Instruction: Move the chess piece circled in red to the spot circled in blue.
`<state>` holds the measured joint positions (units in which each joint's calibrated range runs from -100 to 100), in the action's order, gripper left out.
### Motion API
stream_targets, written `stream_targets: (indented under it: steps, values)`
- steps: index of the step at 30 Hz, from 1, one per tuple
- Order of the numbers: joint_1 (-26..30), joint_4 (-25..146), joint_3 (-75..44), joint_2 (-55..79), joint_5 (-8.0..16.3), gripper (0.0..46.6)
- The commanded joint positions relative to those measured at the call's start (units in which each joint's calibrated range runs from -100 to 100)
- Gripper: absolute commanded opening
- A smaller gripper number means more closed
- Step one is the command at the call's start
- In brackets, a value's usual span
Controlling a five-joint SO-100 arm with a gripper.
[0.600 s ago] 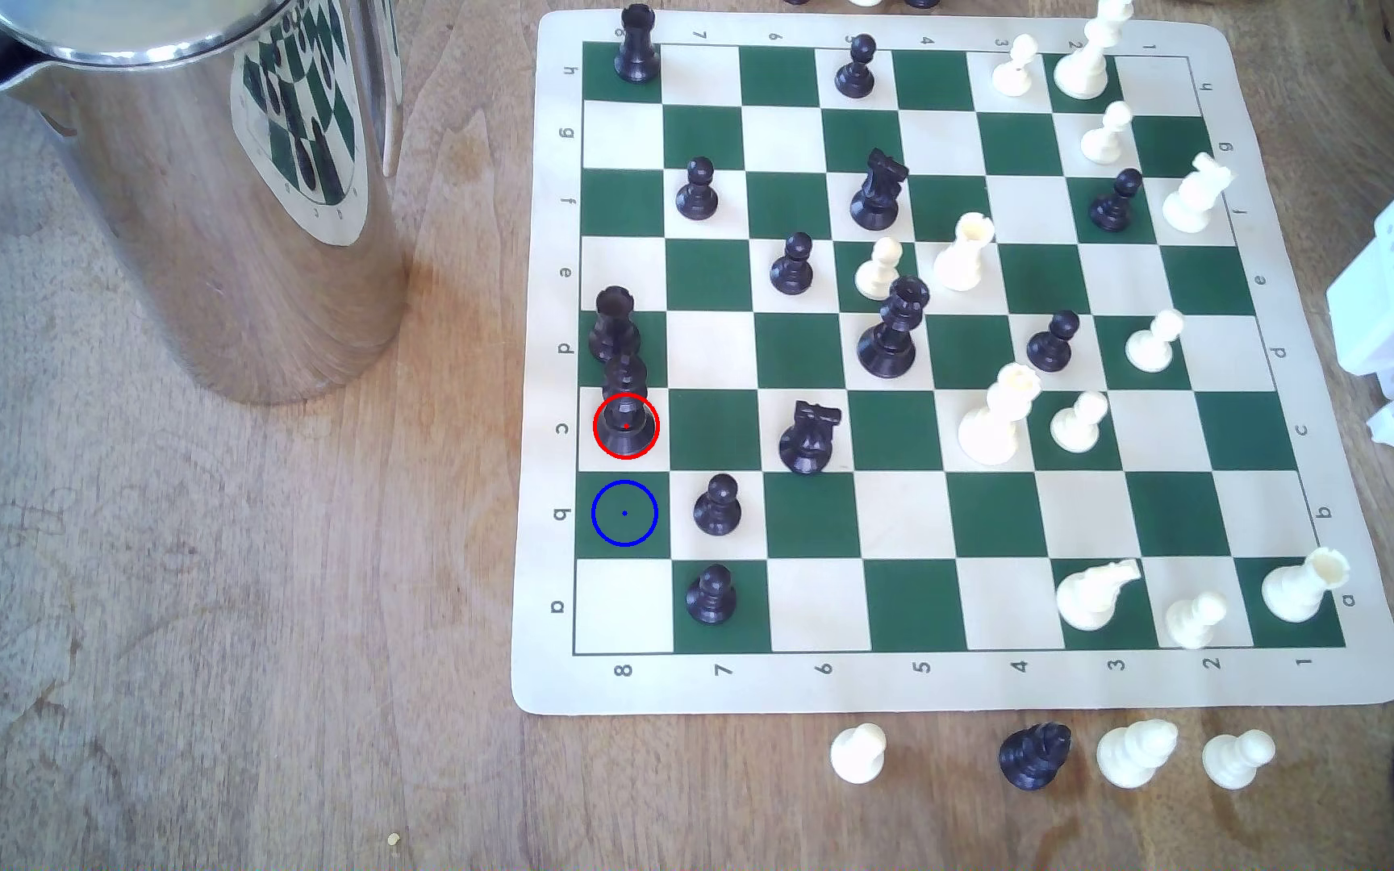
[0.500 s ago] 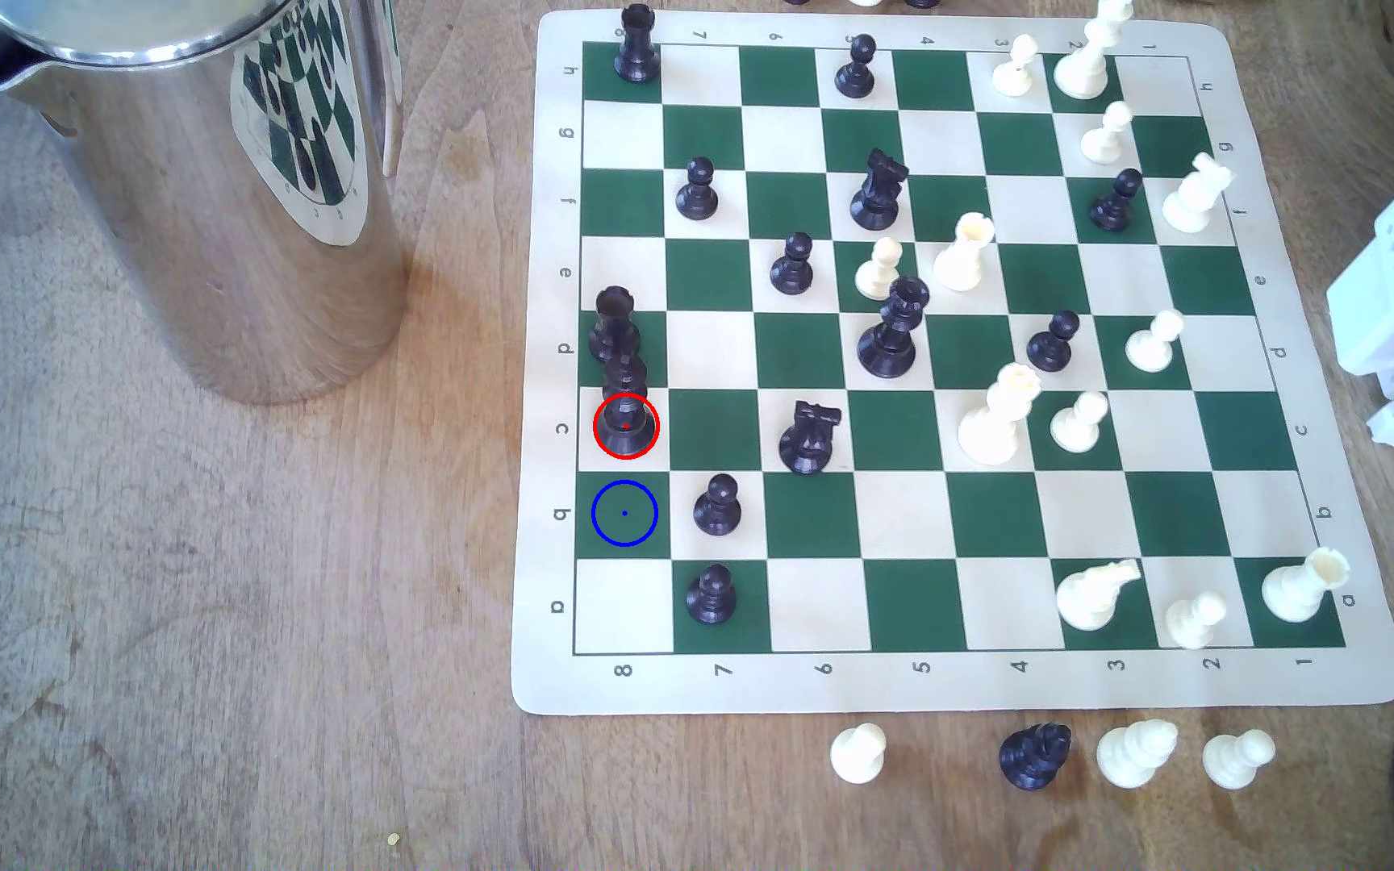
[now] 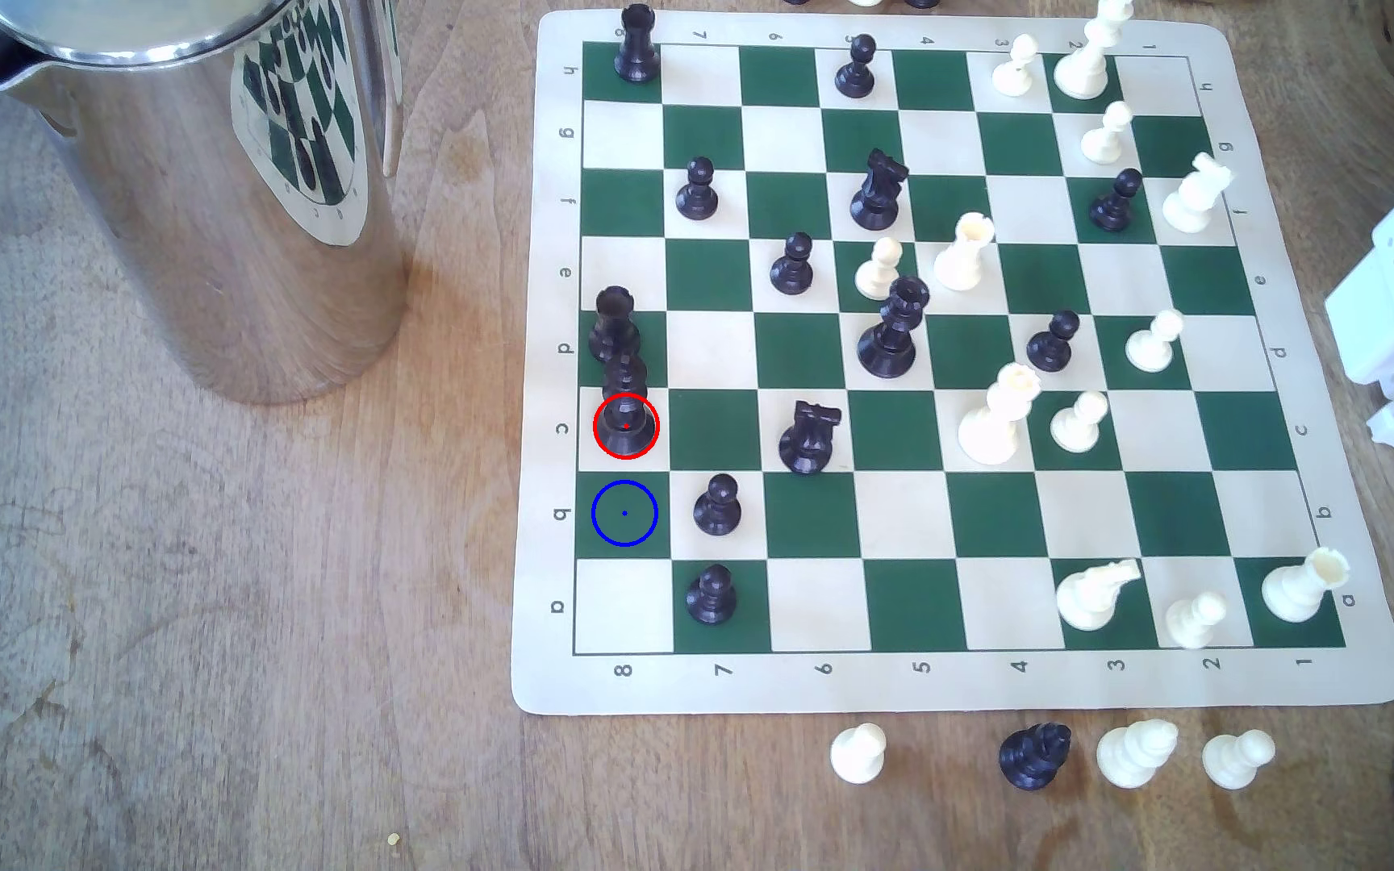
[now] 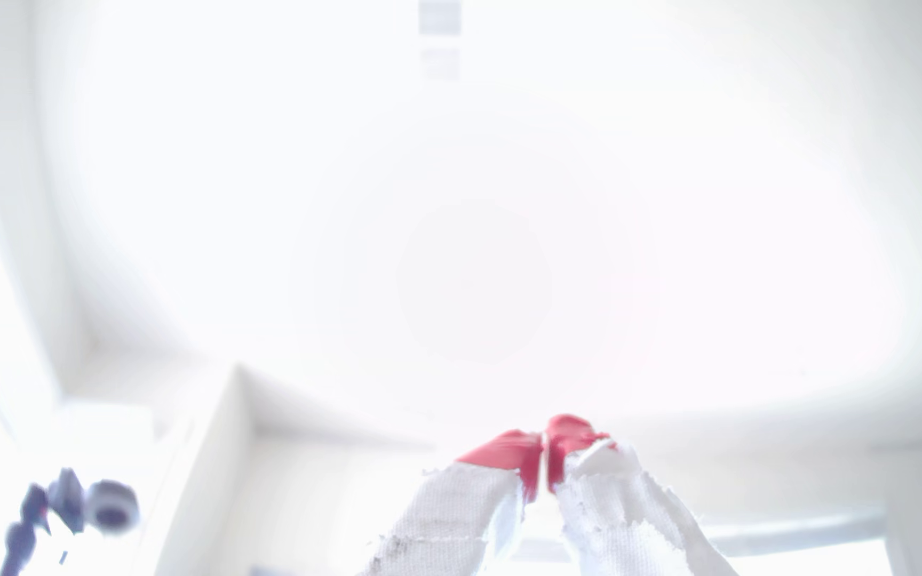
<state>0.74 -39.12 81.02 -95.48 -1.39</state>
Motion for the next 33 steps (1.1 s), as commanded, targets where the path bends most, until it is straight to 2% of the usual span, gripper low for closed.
stream_targets:
  steps: [1,5,12,14,16,20,22,24,26,33]
  values:
    - [-1.8,18.8,-10.0,4.1,0.7,0.2]
    - [-3.7,31.3,-14.8,7.1,1.0,0.2]
    - [-8.2,58.0,-17.2,0.1,1.0,0.2]
    - [-8.1,63.4,-17.2,-0.2,0.9,1.1]
    - [-6.5,65.4,-16.8,0.7,-0.1,0.2]
    - [-5.2,67.5,-20.1,11.5,-0.9,0.3]
    - [-2.8,71.6,-26.3,20.9,-0.5,0.5]
    - [-0.6,73.8,-30.3,26.5,0.1,2.0]
    - [2.4,74.6,-34.3,33.0,1.8,5.0]
    - [5.8,82.0,-47.1,47.3,3.7,6.1]
